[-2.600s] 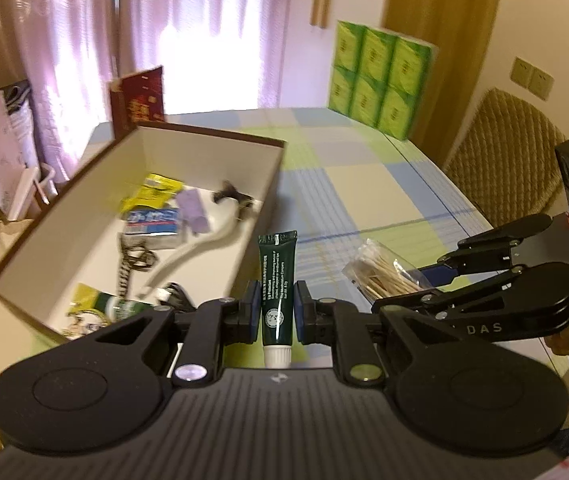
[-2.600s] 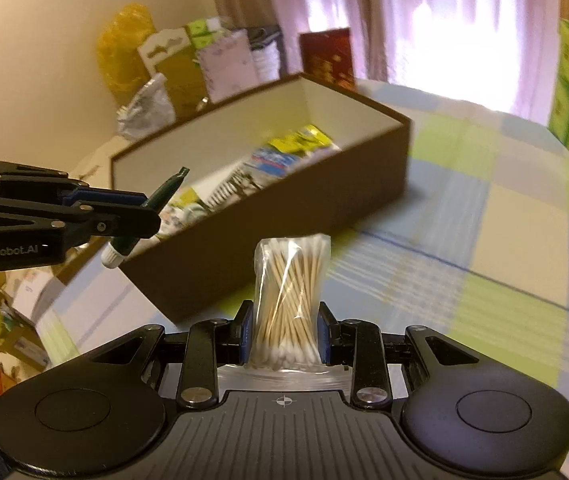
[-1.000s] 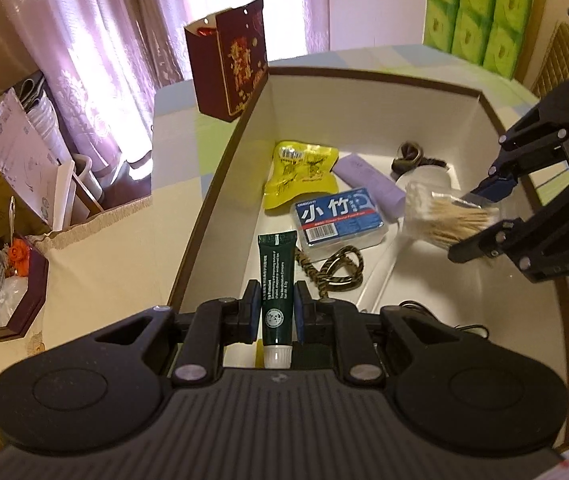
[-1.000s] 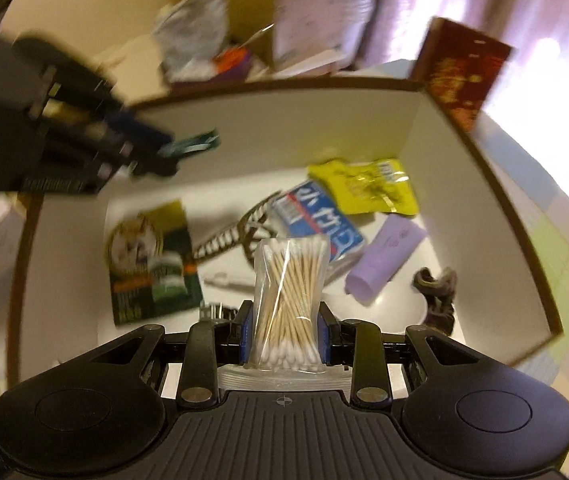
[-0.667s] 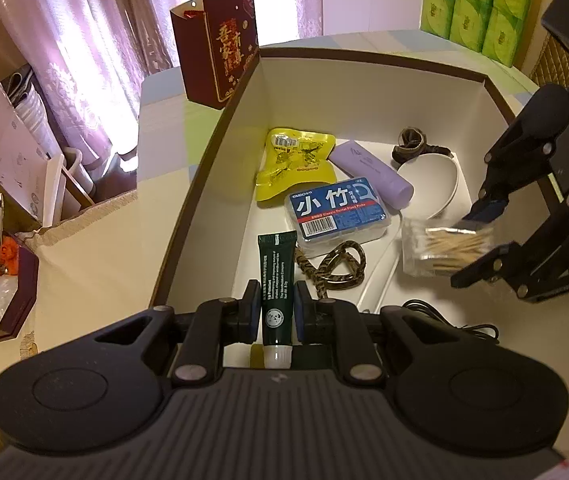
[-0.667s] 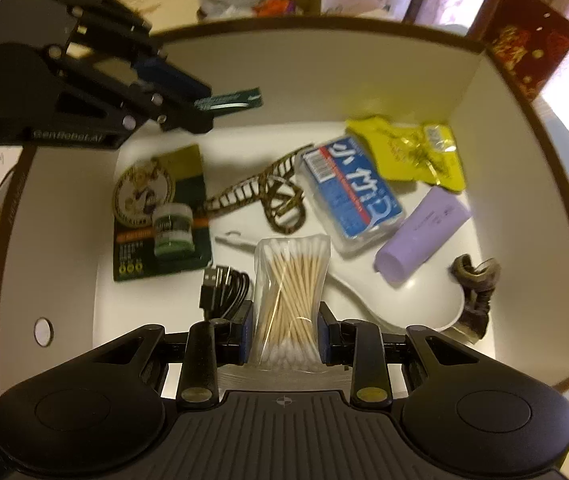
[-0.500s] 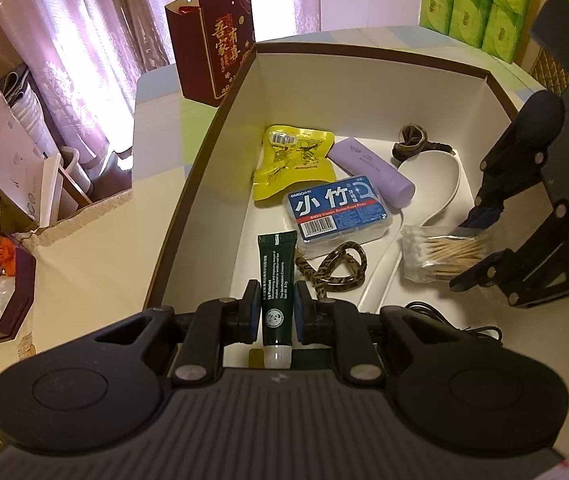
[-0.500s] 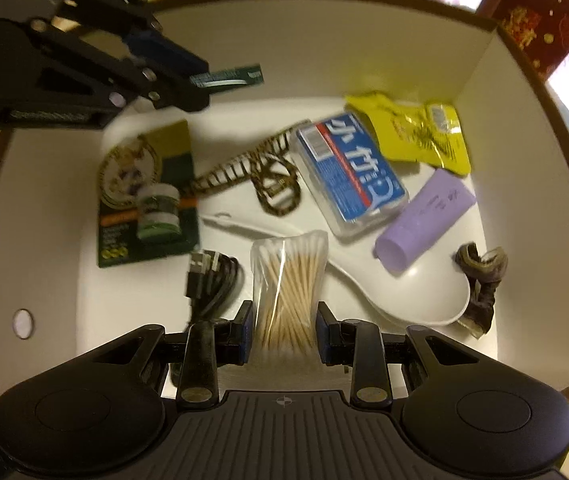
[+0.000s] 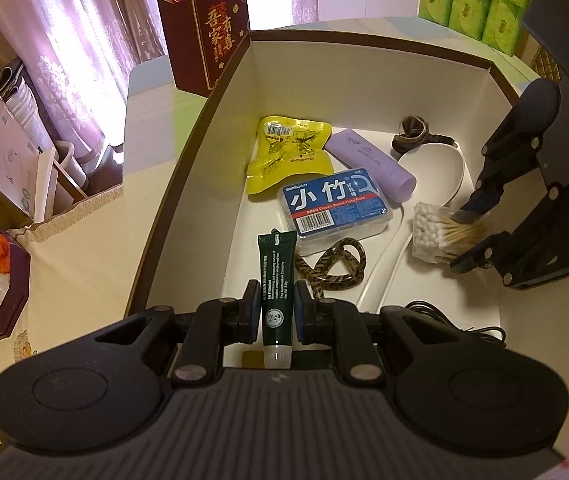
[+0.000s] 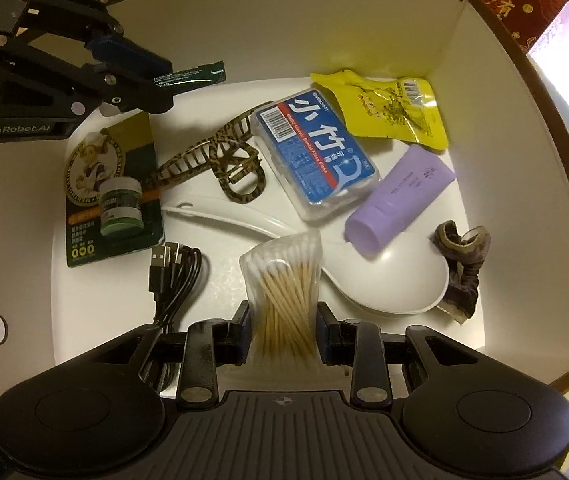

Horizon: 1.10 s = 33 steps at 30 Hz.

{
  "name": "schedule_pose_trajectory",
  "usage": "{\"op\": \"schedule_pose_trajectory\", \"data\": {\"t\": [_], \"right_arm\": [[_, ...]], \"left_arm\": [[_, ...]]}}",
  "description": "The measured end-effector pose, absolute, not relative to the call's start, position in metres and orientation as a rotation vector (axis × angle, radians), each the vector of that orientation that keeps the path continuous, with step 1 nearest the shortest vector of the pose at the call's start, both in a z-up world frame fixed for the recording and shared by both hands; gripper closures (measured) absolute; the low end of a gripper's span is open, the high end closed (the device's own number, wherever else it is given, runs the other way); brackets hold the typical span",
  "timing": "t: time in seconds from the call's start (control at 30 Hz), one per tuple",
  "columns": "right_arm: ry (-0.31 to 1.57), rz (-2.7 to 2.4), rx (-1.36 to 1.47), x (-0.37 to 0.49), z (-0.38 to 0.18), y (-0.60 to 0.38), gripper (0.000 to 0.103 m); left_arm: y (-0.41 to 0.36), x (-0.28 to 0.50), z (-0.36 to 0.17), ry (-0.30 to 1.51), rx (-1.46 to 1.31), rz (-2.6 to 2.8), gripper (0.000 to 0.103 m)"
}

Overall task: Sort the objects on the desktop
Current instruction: 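Open the right tool to drop the swab bag while the left tool releases the tube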

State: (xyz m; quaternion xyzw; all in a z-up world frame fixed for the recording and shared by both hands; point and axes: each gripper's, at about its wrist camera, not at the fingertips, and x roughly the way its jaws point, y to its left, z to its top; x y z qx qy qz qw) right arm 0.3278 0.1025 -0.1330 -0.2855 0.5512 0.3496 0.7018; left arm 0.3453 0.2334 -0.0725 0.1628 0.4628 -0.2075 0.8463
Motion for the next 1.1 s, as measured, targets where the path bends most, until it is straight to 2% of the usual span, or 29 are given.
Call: {"op": "schedule_pose_trajectory", "data": {"t": [0.03,0.07,0.1,0.27,0.87,1.1], "right_arm": [[1.219,0.771,-0.643,0.327,-0.132,0.102,0.051],[1.208,0.764,-0.649,0.326,-0.131,0.101,0.033],[1.196,0.764,-0.648,0.326,-0.129,0.1,0.029],[1.184,0.755,-0.61,0.327,-0.124,0.094,0.023],[1.15,0.745,-0.567,0.319,-0.119,0.091,0.018],[1.122,0.75,-0.56,0.314,-0.113,0.091,0.011]], "left_arm": [[0.233,0.345,-0.073,0.977,0.345,-0.438,0.09],[0.233,0.345,-0.073,0.978,0.347,-0.438,0.09],[0.233,0.345,-0.073,0.98,0.348,-0.437,0.09],[0.233,0.35,-0.08,1.007,0.351,-0.423,0.09],[0.227,0.365,-0.089,1.051,0.354,-0.386,0.089],[0.223,0.362,-0.088,1.055,0.351,-0.395,0.07]]}}
